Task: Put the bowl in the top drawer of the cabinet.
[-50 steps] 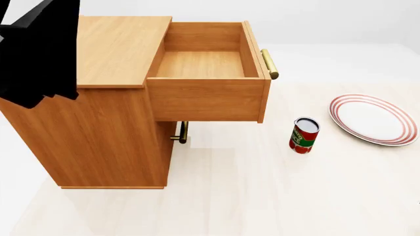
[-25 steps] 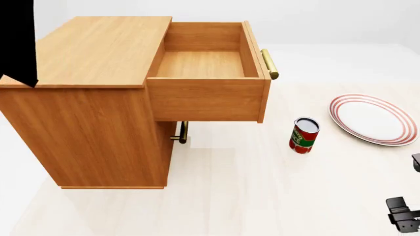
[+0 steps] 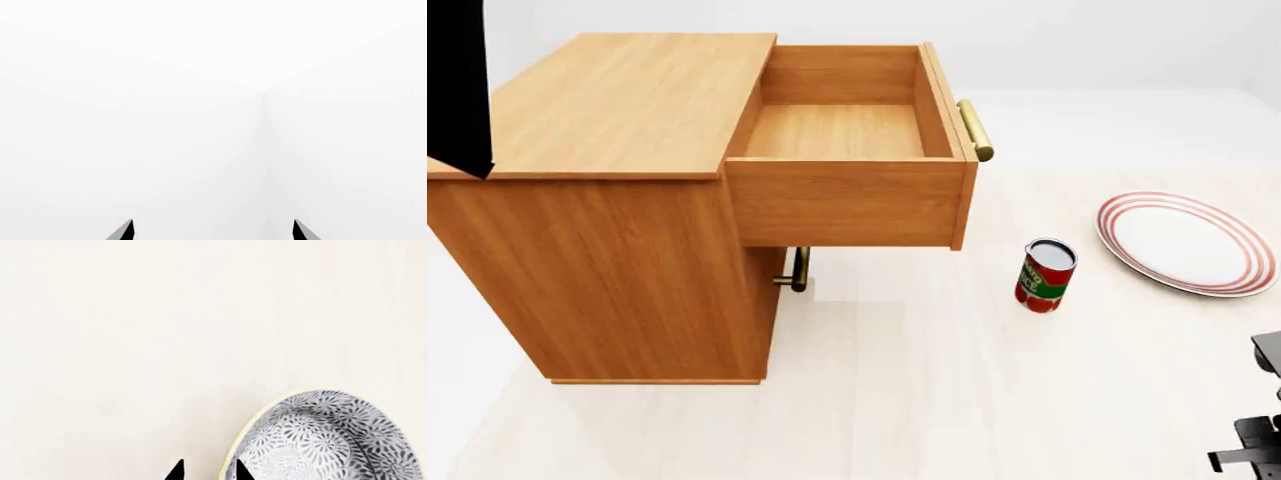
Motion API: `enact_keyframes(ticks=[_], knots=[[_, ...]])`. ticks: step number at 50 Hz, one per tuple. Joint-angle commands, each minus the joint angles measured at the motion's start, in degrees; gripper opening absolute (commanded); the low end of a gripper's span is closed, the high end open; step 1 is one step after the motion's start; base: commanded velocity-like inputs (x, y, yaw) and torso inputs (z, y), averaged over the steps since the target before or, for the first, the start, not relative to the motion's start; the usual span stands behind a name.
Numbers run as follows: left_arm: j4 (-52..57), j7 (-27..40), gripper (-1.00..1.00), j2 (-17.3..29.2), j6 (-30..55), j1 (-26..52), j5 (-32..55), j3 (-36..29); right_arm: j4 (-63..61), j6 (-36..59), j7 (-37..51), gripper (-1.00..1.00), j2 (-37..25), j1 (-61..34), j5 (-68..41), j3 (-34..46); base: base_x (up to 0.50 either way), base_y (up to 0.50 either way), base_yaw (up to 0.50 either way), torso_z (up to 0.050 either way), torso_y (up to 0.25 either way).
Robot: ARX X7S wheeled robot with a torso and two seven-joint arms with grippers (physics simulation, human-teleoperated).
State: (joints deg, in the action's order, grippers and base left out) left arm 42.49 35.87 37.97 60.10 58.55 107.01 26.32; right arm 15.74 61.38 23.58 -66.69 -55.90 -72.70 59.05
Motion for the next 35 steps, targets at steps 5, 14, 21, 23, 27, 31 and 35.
enact_keyframes(ticks=[5, 14, 21, 23, 27, 31, 35], knots=[[0.12, 0.15, 1.0, 0.37, -0.59, -0.3, 0.43, 0.07, -0.03, 0.49, 2.48, -1.0, -0.93, 1.57, -2.16, -0.15, 0.0, 0.0, 0.0, 0.0, 0.0], [0.12, -0.27, 1.0, 0.27, -0.68, -0.74, 0.27, 0.07, -1.69, 1.79, 3.7, -1.0, -2.64, 0.41, -2.74, -0.82, 0.0, 0.0, 0.0, 0.0, 0.0], [0.35, -1.29, 1.0, 0.12, -0.28, -1.69, -0.63, 0.47, -4.79, 4.11, 3.88, -1.0, -5.14, -2.68, -2.26, -1.71, 0.0, 0.0, 0.0, 0.0, 0.0], [0.39, -1.43, 1.0, 0.17, -0.26, -1.94, -0.73, 0.64, -6.36, 5.22, 2.97, -1.0, -6.45, -4.07, -1.33, -1.79, 0.0, 0.0, 0.0, 0.0, 0.0], [0.44, -1.46, 1.0, 0.36, -0.32, -2.19, -0.63, 0.8, -8.56, 7.97, 1.74, -1.0, -7.01, -7.48, 0.65, -2.04, 0.0, 0.0, 0.0, 0.0, 0.0], [0.55, -1.24, 1.0, 0.69, -0.52, -2.35, -0.22, 0.99, -11.31, 12.74, -1.29, -1.0, -6.38, -13.14, 4.69, -1.52, 0.0, 0.0, 0.0, 0.0, 0.0], [0.72, -1.31, 1.0, 0.68, -0.66, -2.78, -0.2, 1.32, -13.83, 16.76, -5.99, -1.0, -5.64, -19.22, 9.39, -0.36, 0.0, 0.0, 0.0, 0.0, 0.0]])
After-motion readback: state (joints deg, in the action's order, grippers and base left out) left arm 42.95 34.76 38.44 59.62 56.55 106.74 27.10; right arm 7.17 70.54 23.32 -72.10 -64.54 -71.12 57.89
